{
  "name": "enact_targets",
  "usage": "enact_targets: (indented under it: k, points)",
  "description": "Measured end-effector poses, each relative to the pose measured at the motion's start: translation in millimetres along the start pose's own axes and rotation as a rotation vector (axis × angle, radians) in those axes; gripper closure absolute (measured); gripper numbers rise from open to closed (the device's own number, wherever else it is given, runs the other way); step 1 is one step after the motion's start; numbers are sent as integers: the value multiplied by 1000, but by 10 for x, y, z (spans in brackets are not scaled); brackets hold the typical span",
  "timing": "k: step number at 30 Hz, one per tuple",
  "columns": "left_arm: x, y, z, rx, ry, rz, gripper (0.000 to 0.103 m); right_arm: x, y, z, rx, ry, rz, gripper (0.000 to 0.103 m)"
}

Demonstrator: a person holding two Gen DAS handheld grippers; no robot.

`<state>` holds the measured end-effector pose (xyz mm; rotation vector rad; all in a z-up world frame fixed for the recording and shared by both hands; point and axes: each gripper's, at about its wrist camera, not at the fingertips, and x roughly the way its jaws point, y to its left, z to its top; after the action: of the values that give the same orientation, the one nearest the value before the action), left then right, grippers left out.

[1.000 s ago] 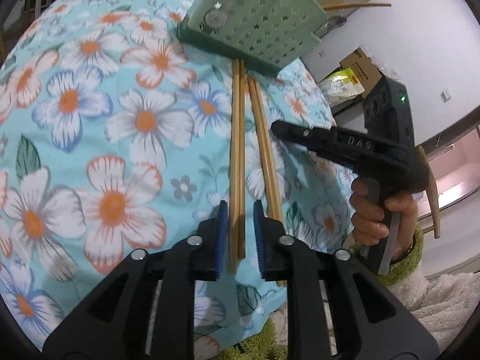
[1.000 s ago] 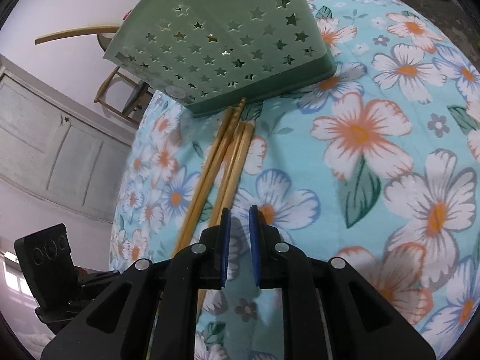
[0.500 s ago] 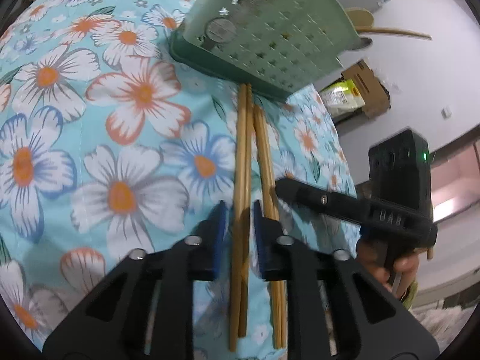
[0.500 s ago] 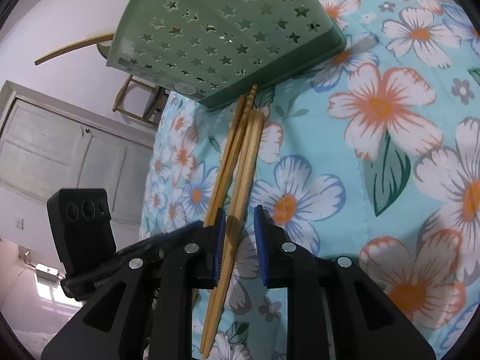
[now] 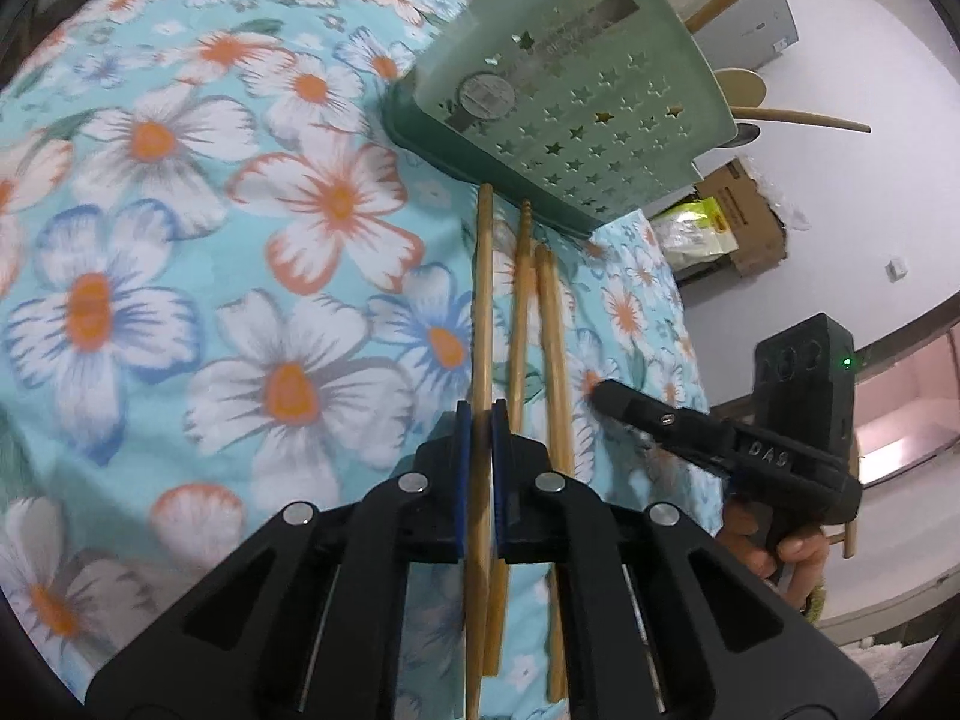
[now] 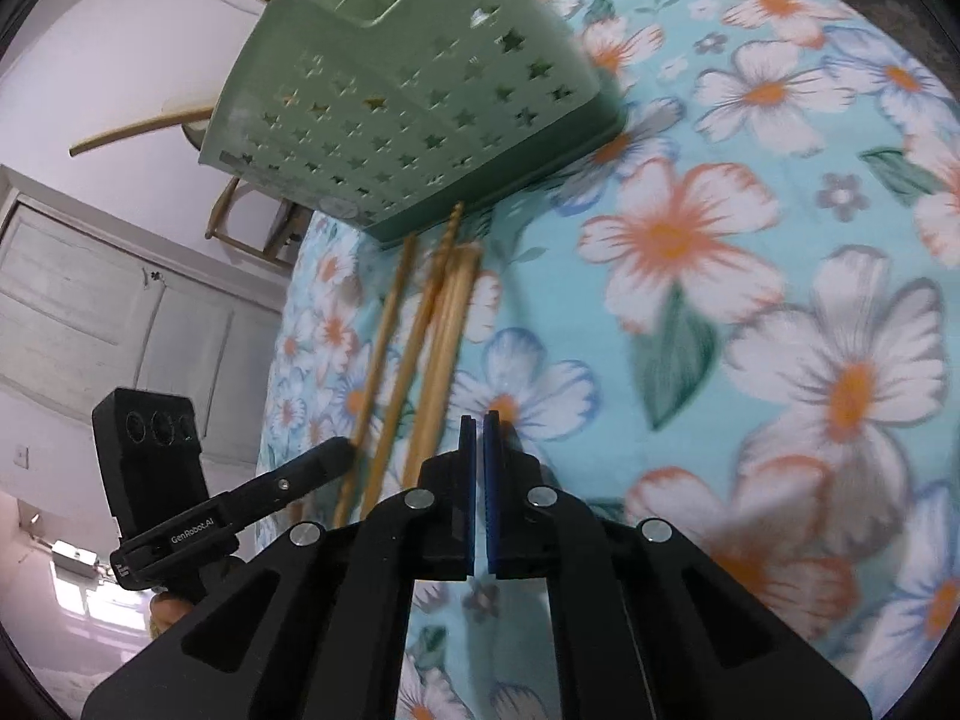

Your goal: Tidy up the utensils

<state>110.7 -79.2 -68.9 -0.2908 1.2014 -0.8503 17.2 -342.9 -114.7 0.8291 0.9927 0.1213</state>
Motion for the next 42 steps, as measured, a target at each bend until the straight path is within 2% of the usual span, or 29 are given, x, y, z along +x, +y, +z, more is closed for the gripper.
enact_targets:
  k: [5, 6, 7, 9, 14, 15, 16, 18, 27, 36, 42]
  points:
    - [-333, 76, -147, 30, -62, 129, 98, -76, -39, -14, 7, 2, 15, 97]
    - [-392, 95, -187, 42, -70, 167, 98, -70, -41, -13, 8, 7, 24, 93]
    - [-425, 127, -209, 45, -69, 185, 98, -46, -34, -11, 14, 15, 44, 82]
    - [-469, 190, -250, 32, -65, 191, 98, 8, -2, -2, 19, 29, 67, 75]
    - [-476, 225, -267, 16, -71, 193, 98, 223, 95, 38, 25, 48, 72, 75]
    - [-479, 231, -269, 16, -72, 193, 98, 258, 92, 45, 34, 44, 74, 79]
    - [-460, 216, -265, 15, -73, 193, 98, 268, 87, 52, 40, 36, 64, 89]
    - [-442, 205, -258, 12, -72, 187, 98, 274, 60, 55, 70, 34, 88, 94]
    - [-465, 206, -302, 9, -67, 174, 98, 85, -15, 40, 60, 18, 56, 94]
    - [-474, 163, -516, 6, -31, 150, 98, -83, 98, 16, -145, 83, -156, 95]
    - [-456, 111, -446, 63, -32, 214, 96, -69, 172, -69, -187, 85, -217, 94]
